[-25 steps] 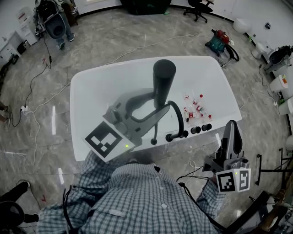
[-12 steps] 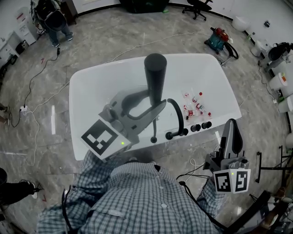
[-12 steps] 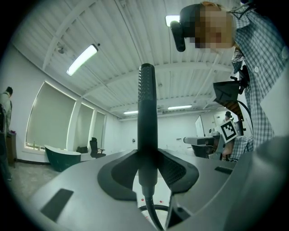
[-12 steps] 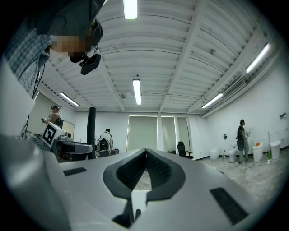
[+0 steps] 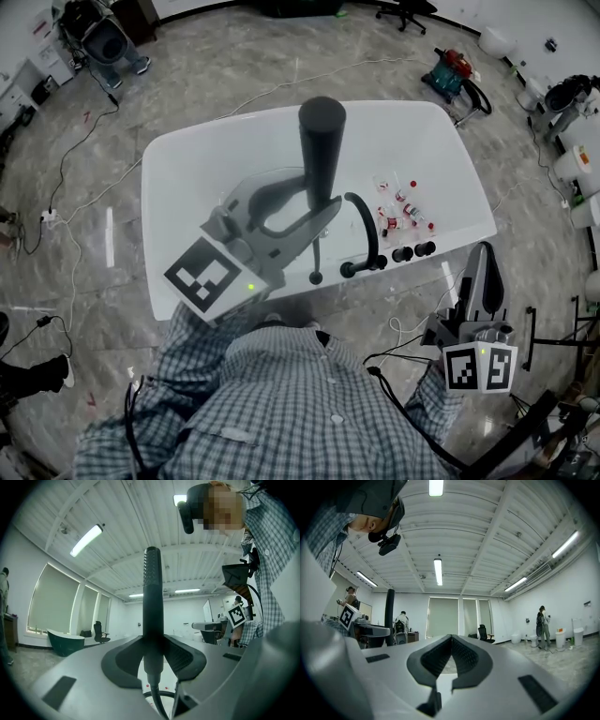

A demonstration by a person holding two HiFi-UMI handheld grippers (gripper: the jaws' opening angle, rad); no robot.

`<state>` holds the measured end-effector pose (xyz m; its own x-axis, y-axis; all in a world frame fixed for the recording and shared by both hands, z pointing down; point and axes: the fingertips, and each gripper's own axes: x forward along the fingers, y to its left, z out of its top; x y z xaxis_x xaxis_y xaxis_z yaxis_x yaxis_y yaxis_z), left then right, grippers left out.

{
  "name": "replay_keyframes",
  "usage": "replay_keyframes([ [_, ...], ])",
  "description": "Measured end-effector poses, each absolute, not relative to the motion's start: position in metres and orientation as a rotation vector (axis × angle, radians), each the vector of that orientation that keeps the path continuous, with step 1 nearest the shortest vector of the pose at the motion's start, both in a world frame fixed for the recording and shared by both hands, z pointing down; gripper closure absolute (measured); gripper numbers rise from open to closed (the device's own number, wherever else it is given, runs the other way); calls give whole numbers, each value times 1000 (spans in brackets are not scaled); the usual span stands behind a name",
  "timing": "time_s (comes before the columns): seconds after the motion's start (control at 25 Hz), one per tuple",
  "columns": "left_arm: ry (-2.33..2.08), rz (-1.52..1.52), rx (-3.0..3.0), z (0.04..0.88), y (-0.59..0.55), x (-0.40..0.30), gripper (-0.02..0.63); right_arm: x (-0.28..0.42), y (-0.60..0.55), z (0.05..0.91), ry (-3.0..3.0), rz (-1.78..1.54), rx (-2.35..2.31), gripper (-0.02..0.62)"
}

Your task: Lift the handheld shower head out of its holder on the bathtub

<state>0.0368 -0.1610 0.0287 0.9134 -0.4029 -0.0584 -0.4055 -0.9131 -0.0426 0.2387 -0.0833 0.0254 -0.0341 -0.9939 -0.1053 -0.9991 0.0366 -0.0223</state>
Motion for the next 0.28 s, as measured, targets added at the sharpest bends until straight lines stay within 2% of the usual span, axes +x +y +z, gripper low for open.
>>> replay_keyframes([
  [0.28,634,78,-3019,31,-162,37,489,236,-85,30,2198,83,-2112,578],
])
